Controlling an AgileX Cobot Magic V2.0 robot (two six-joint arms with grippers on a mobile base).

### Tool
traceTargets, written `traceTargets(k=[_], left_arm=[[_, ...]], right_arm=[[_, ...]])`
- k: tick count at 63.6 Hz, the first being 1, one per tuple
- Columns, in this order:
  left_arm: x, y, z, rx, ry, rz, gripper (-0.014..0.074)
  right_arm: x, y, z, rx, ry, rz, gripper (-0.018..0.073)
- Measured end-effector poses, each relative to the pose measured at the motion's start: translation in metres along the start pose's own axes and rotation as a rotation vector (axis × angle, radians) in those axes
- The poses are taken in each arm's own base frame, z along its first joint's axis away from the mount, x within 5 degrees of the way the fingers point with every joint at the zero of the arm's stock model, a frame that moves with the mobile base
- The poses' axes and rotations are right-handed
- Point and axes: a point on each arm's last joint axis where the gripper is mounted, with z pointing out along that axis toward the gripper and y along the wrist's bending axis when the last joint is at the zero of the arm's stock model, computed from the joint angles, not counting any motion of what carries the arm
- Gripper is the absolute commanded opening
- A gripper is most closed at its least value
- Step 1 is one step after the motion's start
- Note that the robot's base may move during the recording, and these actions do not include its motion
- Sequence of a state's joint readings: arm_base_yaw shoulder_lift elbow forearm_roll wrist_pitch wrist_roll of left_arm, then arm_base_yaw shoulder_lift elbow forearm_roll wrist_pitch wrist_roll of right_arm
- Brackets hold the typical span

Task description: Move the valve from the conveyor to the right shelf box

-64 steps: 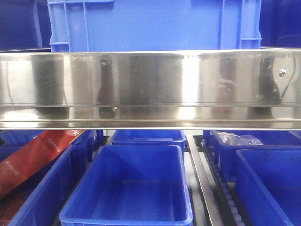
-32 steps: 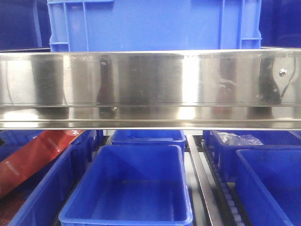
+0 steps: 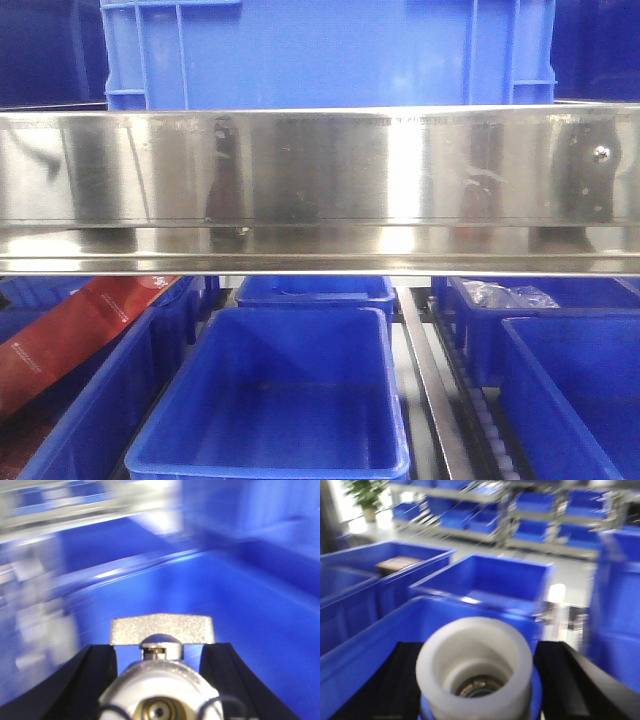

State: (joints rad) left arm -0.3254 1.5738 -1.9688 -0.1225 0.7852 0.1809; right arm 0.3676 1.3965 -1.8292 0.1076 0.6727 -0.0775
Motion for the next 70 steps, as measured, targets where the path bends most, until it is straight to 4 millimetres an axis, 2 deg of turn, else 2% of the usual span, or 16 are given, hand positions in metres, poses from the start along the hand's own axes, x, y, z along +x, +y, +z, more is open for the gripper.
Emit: traceTargets(k=[6,21,28,34,38,42,51,58,63,70], left_arm=[[0.004,-0.013,0.024,0.041,0.026,0.008,-0.0111],[0.045,-0.026,0.093,0.09,0.188,0.008,-0.0111],[0.061,-0.028,0.113,0.099,0.247,0.003,-0.0111],[0.071,-0.029,0.125,0.106,0.285,-0.002,-0.0084],[0.075,-0.029,0.129,0.107,0.301,-0.003,-0.0015],[0.079,-0.029,0.133,0.11,0.312,-0.004,0.0094],[0.082,-0.03,0.137,0.113,0.325,-0.007,0.0407],[0.08,-0.03,0.137,0.112,0.311,-0.008,0.0588],[0.079,-0.03,0.136,0.112,0.305,-0.01,0.061],[0.079,-0.03,0.136,0.112,0.305,-0.01,0.0595]], right_arm=[[0.012,0.009,0.032,-0.036,0.058,-0.003,-0.0155],[0.063,0.018,0.103,-0.067,0.249,0.002,-0.0155],[0.085,0.018,0.126,-0.067,0.322,0.004,-0.0148],[0.099,0.017,0.14,-0.067,0.366,0.006,-0.0089],[0.105,0.017,0.146,-0.067,0.388,0.006,-0.001],[0.11,0.017,0.15,-0.067,0.404,0.007,0.0091],[0.115,0.017,0.153,-0.068,0.426,0.007,0.0323],[0.115,0.017,0.154,-0.068,0.429,0.007,0.0487],[0.112,0.017,0.152,-0.068,0.418,0.007,0.057],[0.109,0.017,0.15,-0.069,0.417,0.006,0.0549]])
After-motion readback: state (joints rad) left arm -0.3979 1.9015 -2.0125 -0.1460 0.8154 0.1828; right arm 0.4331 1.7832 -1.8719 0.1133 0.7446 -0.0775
